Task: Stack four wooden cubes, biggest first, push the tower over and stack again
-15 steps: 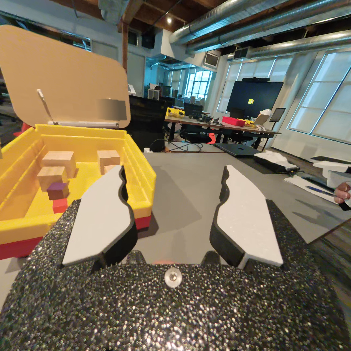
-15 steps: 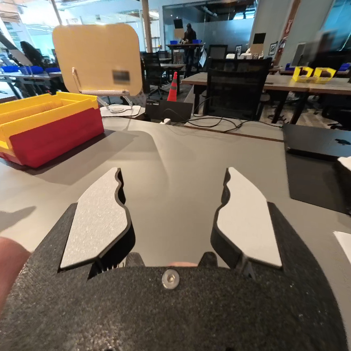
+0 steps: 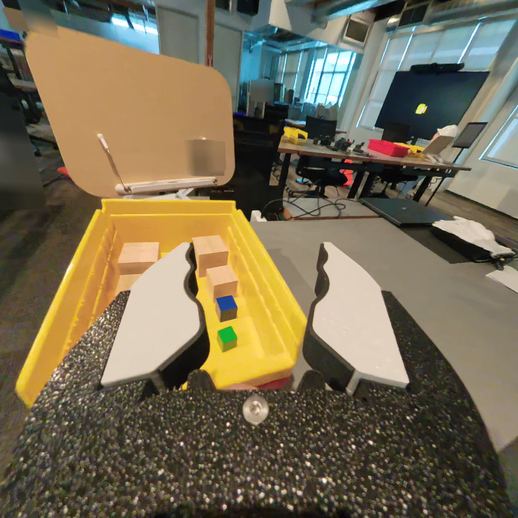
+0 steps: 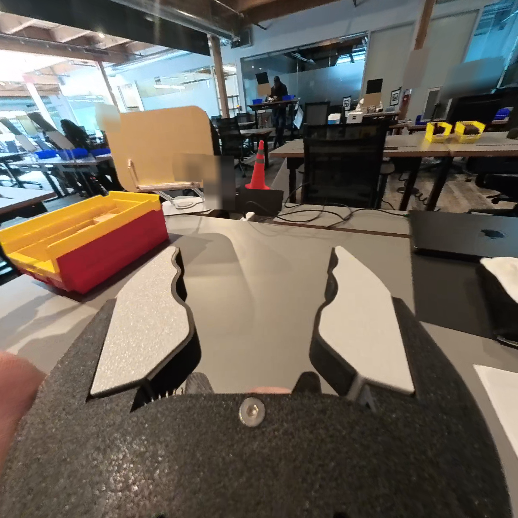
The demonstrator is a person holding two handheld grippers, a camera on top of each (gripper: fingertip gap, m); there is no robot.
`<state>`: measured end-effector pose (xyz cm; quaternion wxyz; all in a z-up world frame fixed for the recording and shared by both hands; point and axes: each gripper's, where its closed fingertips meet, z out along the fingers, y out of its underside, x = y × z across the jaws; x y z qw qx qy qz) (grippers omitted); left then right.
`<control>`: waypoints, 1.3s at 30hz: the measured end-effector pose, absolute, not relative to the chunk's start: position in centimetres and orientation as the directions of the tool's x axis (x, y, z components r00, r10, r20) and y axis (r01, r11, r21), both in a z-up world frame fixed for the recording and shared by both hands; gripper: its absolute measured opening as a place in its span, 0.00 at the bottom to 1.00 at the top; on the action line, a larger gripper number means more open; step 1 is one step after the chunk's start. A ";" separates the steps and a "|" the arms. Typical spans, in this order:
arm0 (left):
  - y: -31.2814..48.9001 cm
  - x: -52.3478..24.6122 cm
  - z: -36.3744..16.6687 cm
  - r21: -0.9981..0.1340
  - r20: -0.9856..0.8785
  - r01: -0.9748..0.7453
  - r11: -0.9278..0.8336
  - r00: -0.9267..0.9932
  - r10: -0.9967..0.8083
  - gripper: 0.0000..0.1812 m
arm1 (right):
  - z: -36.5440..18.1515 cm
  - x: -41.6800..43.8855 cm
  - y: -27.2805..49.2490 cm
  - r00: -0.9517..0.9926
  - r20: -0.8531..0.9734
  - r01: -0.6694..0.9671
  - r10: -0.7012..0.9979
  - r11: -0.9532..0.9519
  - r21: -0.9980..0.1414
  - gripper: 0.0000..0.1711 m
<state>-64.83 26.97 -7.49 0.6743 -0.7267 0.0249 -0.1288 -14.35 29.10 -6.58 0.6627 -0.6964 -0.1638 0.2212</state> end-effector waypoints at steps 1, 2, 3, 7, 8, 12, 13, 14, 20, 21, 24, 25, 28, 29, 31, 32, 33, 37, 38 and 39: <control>28.2 -65.3 -7.9 -0.982 0.170 0.147 -0.121 0.962 -0.215 0.44 | -6.5 -13.6 28.6 0.853 -0.100 -0.078 0.511 -0.064 -0.995 0.57; 29.7 -65.6 -8.5 -0.974 0.193 0.159 -0.162 0.956 -0.221 0.43 | -6.5 -13.0 28.1 0.857 -0.110 -0.093 0.504 -0.060 -0.994 0.57; 31.3 -65.9 -9.2 -0.963 0.213 0.165 -0.215 0.950 -0.226 0.42 | -6.7 -12.6 27.9 0.860 -0.117 -0.097 0.497 -0.066 -0.993 0.57; 37.7 -66.6 -13.5 -0.871 0.246 0.118 -0.477 0.945 -0.217 0.42 | -6.7 -12.4 27.8 0.851 -0.153 -0.124 0.502 -0.091 -0.988 0.56; 39.0 -66.7 -14.4 -0.846 0.245 0.101 -0.523 0.946 -0.214 0.42 | -6.8 -12.4 28.1 0.858 -0.138 -0.109 0.495 -0.088 -0.990 0.56; 43.1 -67.3 -17.7 -0.761 0.160 -0.010 -0.648 0.966 -0.203 0.45 | -9.0 -13.2 30.1 0.870 -0.095 -0.039 0.484 -0.125 -0.991 0.56; 43.9 -67.3 -18.3 -0.750 0.147 -0.028 -0.661 0.967 -0.207 0.45 | -9.8 -13.4 30.6 0.871 -0.094 -0.029 0.483 -0.141 -0.990 0.56; 44.6 -67.2 -18.8 -0.740 0.142 -0.038 -0.671 0.967 -0.211 0.44 | -10.5 -13.6 31.2 0.871 -0.095 -0.020 0.481 -0.158 -0.987 0.56; 46.9 -66.4 -20.8 -0.665 0.147 -0.064 -0.744 0.966 -0.215 0.40 | -12.4 -14.4 34.7 0.873 -0.061 0.033 0.484 -0.183 -0.983 0.56; 47.0 -66.4 -21.1 -0.651 0.131 -0.077 -0.755 0.969 -0.211 0.40 | -12.4 -14.5 35.2 0.871 -0.072 0.021 0.486 -0.184 -0.983 0.56; 47.1 -66.4 -22.2 -0.600 0.075 -0.115 -0.792 0.977 -0.199 0.40 | -12.5 -14.3 36.2 0.869 -0.104 -0.006 0.485 -0.199 -0.980 0.56; 47.2 -66.4 -22.6 -0.585 0.060 -0.123 -0.802 0.979 -0.194 0.40 | -12.3 -14.2 36.4 0.868 -0.118 -0.020 0.483 -0.202 -0.979 0.56; 47.2 -66.7 -23.7 -0.547 0.037 -0.134 -0.827 0.982 -0.183 0.39 | -11.1 -14.2 36.5 0.863 -0.144 -0.057 0.484 -0.189 -0.980 0.56; 47.2 -66.7 -23.9 -0.543 0.043 -0.132 -0.830 0.982 -0.184 0.39 | -10.8 -14.2 36.4 0.867 -0.133 -0.052 0.480 -0.179 -0.983 0.56; 47.2 -66.8 -24.2 -0.534 0.053 -0.128 -0.836 0.981 -0.185 0.38 | -10.5 -14.2 36.2 0.874 -0.113 -0.038 0.472 -0.166 -0.985 0.56; 47.2 -66.9 -24.2 -0.530 0.055 -0.128 -0.838 0.981 -0.185 0.37 | -10.4 -14.3 36.0 0.876 -0.111 -0.038 0.470 -0.163 -0.986 0.56; 47.2 -66.9 -24.3 -0.527 0.058 -0.127 -0.840 0.981 -0.185 0.37 | -10.3 -14.3 35.9 0.876 -0.112 -0.040 0.469 -0.161 -0.986 0.56; 47.1 -67.0 -24.2 -0.522 0.088 -0.118 -0.845 0.978 -0.191 0.36 | -10.3 -15.0 35.6 0.873 -0.104 -0.032 0.477 -0.156 -0.987 0.55; 47.1 -67.1 -24.2 -0.520 0.093 -0.112 -0.847 0.978 -0.186 0.36 | -10.4 -15.3 35.6 0.871 -0.102 -0.028 0.481 -0.157 -0.987 0.55; 47.1 -67.4 -24.2 -0.518 0.087 -0.108 -0.848 0.980 -0.179 0.36 | -10.5 -15.6 35.7 0.866 -0.102 -0.026 0.489 -0.160 -0.987 0.55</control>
